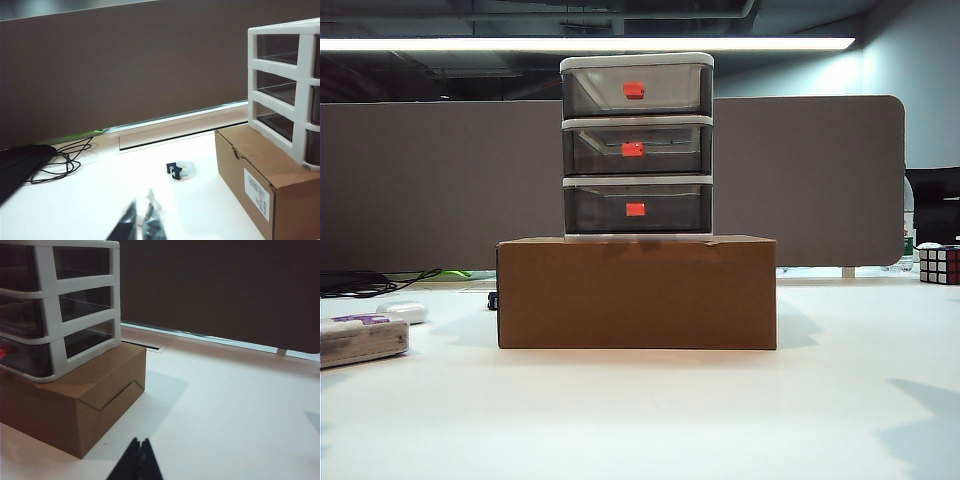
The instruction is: Open the third layer of the drawer on the table, pick up a pack of napkins on the table and put it in, and finally close the drawer.
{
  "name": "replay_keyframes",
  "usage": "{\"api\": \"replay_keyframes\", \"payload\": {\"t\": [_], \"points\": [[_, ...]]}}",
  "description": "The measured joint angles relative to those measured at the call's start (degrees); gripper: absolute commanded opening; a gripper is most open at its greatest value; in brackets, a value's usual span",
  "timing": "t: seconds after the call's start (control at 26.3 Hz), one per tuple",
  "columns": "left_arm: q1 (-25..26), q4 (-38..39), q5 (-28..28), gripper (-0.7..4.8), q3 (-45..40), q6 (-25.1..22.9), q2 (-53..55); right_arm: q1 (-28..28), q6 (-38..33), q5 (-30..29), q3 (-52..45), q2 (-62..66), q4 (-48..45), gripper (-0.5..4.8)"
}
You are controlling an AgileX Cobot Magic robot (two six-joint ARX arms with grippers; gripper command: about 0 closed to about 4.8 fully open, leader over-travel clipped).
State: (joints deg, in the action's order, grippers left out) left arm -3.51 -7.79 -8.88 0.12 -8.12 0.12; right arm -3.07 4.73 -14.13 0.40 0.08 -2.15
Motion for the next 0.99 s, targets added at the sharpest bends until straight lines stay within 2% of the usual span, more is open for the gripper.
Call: {"api": "replay_keyframes", "payload": {"t": [0.42, 0.53, 0.57, 0.61, 0.65, 0.84, 0.99], "points": [[0.00, 0.00, -0.07, 0.22, 0.00, 0.04, 0.00, 0.00, 0.00, 0.00, 0.00, 0.00, 0.00, -0.06], [0.00, 0.00, -3.39, 0.21, 0.00, 5.60, 0.00, 0.00, -1.42, -1.01, 0.00, 0.00, 0.00, -0.06], [-0.22, 0.20, -10.64, 0.20, 0.00, 10.01, 0.00, 0.00, -5.70, -3.52, 0.00, 0.00, 0.00, -0.06], [-1.20, 1.36, -16.31, 0.20, 0.07, 11.21, -0.02, 0.00, -10.23, -6.86, 0.00, 0.00, 0.09, -0.06], [-2.27, 2.56, -18.67, 0.20, 0.07, 11.47, -0.02, -0.02, -12.24, -8.90, 0.00, 0.00, 0.17, -0.06], [-8.33, 6.99, -20.28, 0.22, 0.02, 12.68, 0.02, -0.04, -15.12, -15.06, 0.00, 0.00, 0.33, -0.06], [-12.94, 4.79, -20.46, 0.22, 0.02, 20.28, 0.00, -0.04, -15.74, -16.09, 0.00, 0.00, -0.24, -0.05]]}}
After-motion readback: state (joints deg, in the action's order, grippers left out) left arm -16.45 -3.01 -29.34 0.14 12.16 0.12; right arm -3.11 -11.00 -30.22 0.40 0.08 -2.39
